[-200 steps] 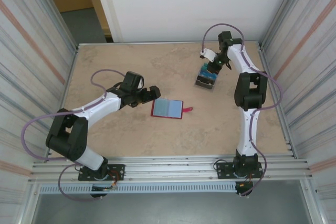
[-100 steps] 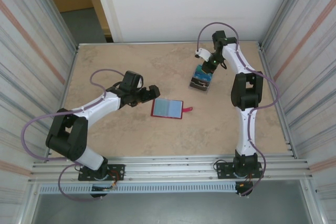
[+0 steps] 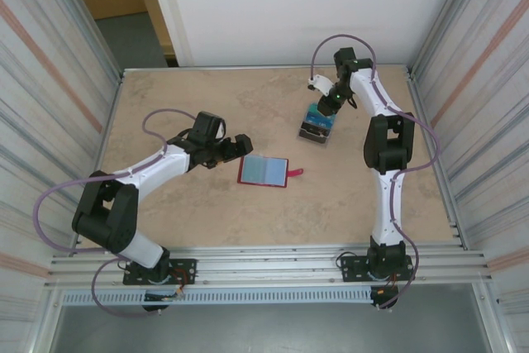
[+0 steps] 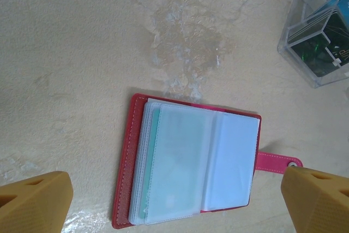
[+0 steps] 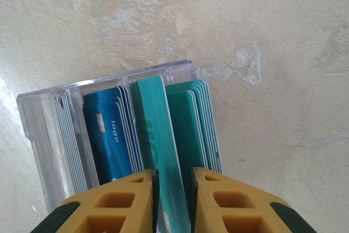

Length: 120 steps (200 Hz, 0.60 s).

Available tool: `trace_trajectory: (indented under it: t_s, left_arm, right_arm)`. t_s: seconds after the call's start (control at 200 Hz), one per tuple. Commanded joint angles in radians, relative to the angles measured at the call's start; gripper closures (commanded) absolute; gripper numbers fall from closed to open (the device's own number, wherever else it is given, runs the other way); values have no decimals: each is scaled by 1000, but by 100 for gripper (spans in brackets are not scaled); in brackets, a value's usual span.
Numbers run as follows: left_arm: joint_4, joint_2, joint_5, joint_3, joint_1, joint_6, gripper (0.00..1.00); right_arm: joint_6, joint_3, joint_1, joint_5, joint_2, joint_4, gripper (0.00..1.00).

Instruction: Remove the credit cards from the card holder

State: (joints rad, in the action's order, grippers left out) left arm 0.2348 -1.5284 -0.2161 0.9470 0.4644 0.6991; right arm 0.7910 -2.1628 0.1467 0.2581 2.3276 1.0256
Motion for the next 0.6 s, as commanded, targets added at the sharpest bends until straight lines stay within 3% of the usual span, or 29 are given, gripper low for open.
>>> trace_trajectory:
  t_s: [0.0,0.276,0.356,0.436,0.491,0.536,0.541,0.551,0.561,0.571,0.596]
  left_arm:
    - [-1,7,-6,19,-7,-9,1]
    - [14,32,14,16,-7,-14,1]
    - [15,52,27,4,-14,-10,1]
    - [5,80,34,-26,-29,4,1]
    - [-4,98,35,-48,-47,16,1]
    - [-10,113,33,-66,-61,22,1]
    - [-9,116,32,-68,-63,22,1]
    - [-9,119,33,-72,-67,23,1]
    - [-10,123,34,-75,-69,23,1]
    - [-11,127,35,-79,-72,23,1]
    - [-10,135,38,-86,-79,24,2]
  right_arm:
    - [-53,-21,7,-8,-89,22,77]
    - [-323,-16,2,0,-229,-31,76]
    - [-431,22,13,22,-288,-53,80]
    - [-577,90,53,-71,-350,-111,82]
    - [-650,118,93,-153,-373,-113,77]
    - [-695,147,128,-206,-387,-100,61]
    - [-699,151,133,-210,-387,-98,55]
    - [-706,158,142,-215,-389,-95,22]
    - [-712,166,151,-216,-392,-93,5]
    - [-714,172,158,-219,-394,-89,1]
    - [-729,191,185,-230,-398,-81,1]
